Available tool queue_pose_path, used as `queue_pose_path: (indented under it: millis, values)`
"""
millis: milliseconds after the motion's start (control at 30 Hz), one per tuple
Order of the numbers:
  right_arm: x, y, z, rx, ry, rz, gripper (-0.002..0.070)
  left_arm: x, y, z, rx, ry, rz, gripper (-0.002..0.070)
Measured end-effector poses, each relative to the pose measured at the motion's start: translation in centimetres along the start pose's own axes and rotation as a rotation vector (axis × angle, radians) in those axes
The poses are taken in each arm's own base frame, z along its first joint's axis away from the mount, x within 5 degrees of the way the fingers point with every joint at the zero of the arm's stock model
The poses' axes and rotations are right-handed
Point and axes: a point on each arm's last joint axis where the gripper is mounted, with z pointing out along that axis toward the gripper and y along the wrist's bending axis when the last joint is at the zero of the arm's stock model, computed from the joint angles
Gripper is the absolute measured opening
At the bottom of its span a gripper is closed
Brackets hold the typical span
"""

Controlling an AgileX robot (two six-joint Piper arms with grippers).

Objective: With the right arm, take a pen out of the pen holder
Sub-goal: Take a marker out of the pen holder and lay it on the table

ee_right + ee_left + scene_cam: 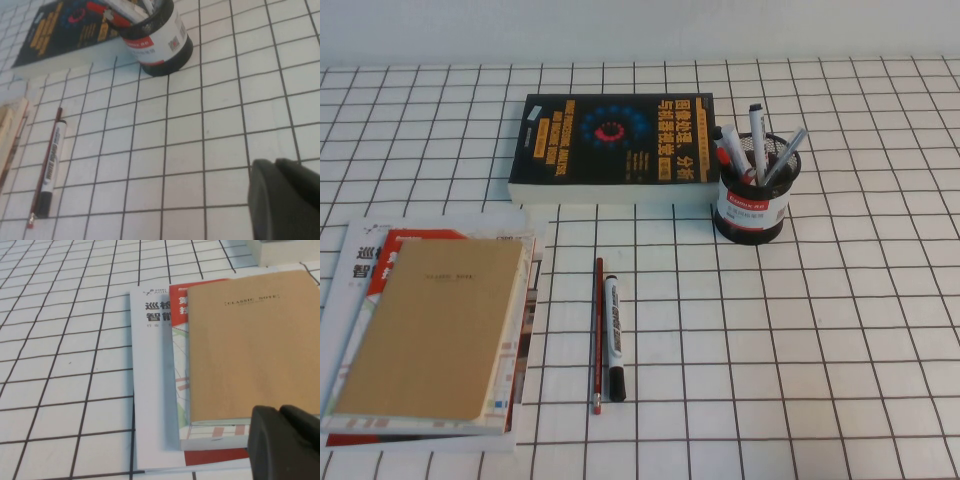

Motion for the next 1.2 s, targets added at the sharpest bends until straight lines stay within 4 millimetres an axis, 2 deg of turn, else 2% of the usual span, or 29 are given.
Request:
queue_pose_path:
  millis: [267,500,600,833,933,1133,1200]
  values:
    - [-3.5,0.6,3.8,0.018,0.145,-0.087,-0.0016,0.0,0.0,0.0,0.000,0.000,0.000,-0.0004]
    - [-5.4,2.7,7.2,-0.065,0.127,-0.199,-0.0016,0.0,0.0,0.0,0.000,0.000,0.000,-0.0004]
    - [-5.3,4.5,9.1,-0.092,0.099,-0.307,-0.0016,0.0,0.0,0.0,0.000,0.000,0.000,-0.0004]
    - [-4.3,7.5,12.5,-0.111,-0.102,-0.452,0.0009,0.0,0.0,0.0,0.000,0.000,0.000,-0.0004]
    - [-3.6,7.6,13.6,-0.103,-0.226,-0.482,0.0082,0.0,0.0,0.0,0.000,0.000,0.000,-0.0004]
    - [-1.0,6.8,16.0,-0.194,-0.408,-0.498,0.0312,0.0,0.0,0.0,0.000,0.000,0.000,-0.0004]
    - [-0.2,6.9,16.9,-0.246,-0.451,-0.532,0.0344,0.0,0.0,0.0,0.000,0.000,0.000,-0.0004]
